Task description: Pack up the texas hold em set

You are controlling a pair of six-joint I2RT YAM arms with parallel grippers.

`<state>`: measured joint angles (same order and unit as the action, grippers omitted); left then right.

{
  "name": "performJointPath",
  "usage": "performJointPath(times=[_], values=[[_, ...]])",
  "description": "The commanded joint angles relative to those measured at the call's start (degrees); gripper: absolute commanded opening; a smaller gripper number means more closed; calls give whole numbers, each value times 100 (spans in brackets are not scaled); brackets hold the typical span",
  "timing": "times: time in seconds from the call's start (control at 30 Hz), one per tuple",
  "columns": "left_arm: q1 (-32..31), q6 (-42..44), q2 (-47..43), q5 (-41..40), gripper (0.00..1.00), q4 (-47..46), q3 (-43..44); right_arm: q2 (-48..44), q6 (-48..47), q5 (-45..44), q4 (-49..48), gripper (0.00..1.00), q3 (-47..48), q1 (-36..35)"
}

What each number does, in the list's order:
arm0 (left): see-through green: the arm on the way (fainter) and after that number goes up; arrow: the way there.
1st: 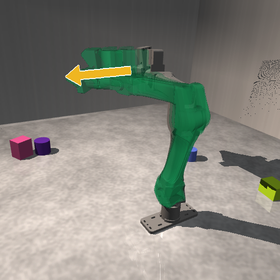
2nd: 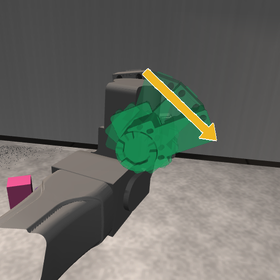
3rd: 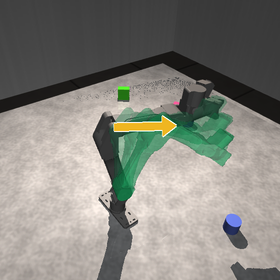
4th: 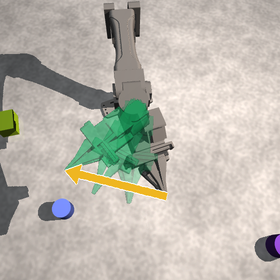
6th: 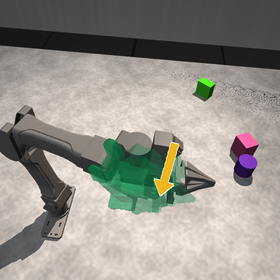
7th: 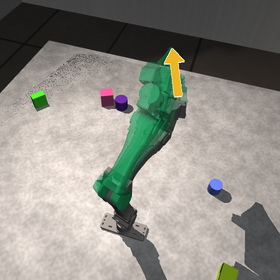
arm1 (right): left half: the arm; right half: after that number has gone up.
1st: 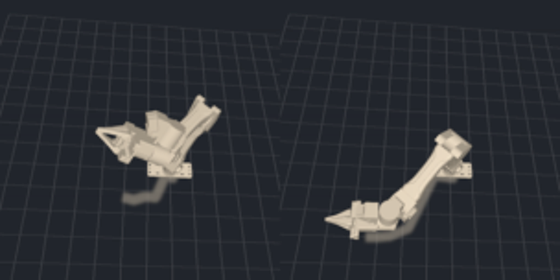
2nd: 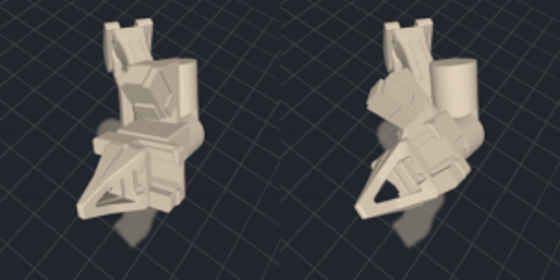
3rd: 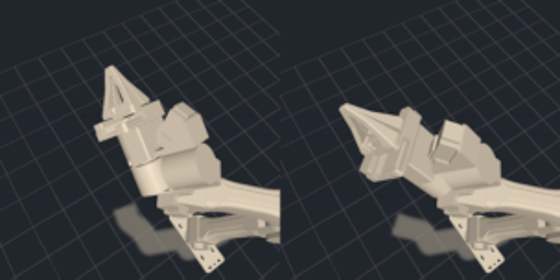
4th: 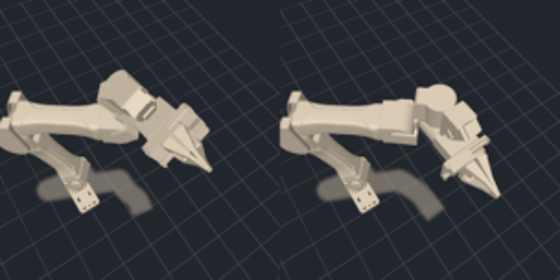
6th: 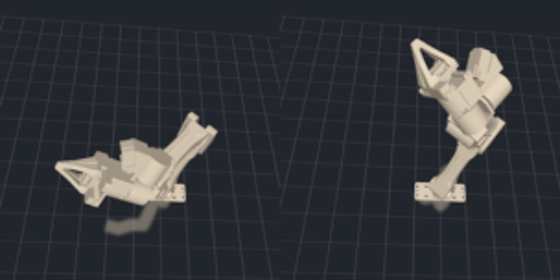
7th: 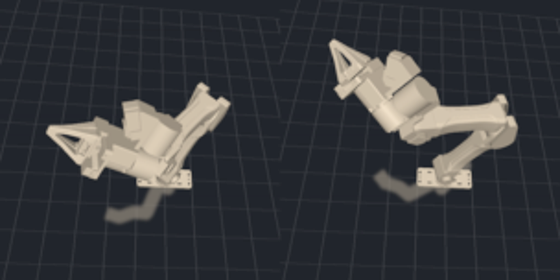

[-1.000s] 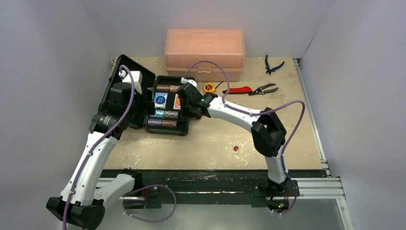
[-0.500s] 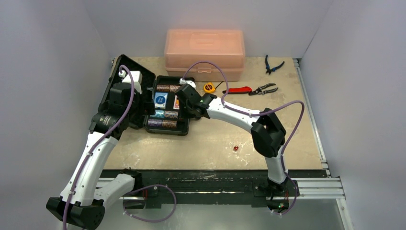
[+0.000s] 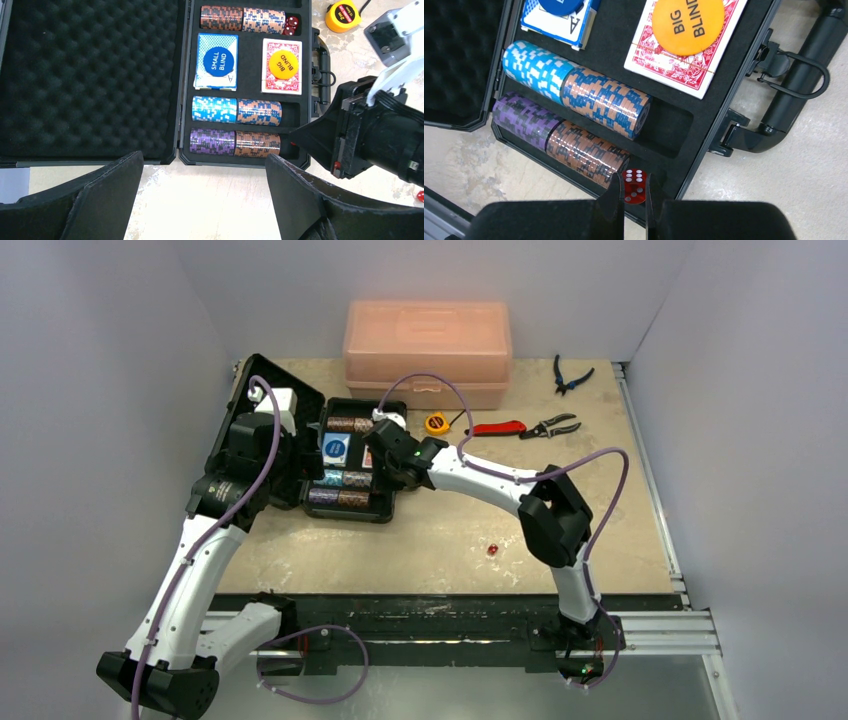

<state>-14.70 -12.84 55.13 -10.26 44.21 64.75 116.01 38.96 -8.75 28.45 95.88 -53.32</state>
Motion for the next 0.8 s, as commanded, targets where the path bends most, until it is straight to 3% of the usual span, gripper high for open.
performJointPath(times=[0.0, 0.77], values=[[-15, 18, -86, 15, 92, -176, -6, 88, 13, 80, -110, 0, 39, -47], [-15, 18, -99, 24, 92, -176, -6, 181, 24, 39, -79, 0, -59, -87]])
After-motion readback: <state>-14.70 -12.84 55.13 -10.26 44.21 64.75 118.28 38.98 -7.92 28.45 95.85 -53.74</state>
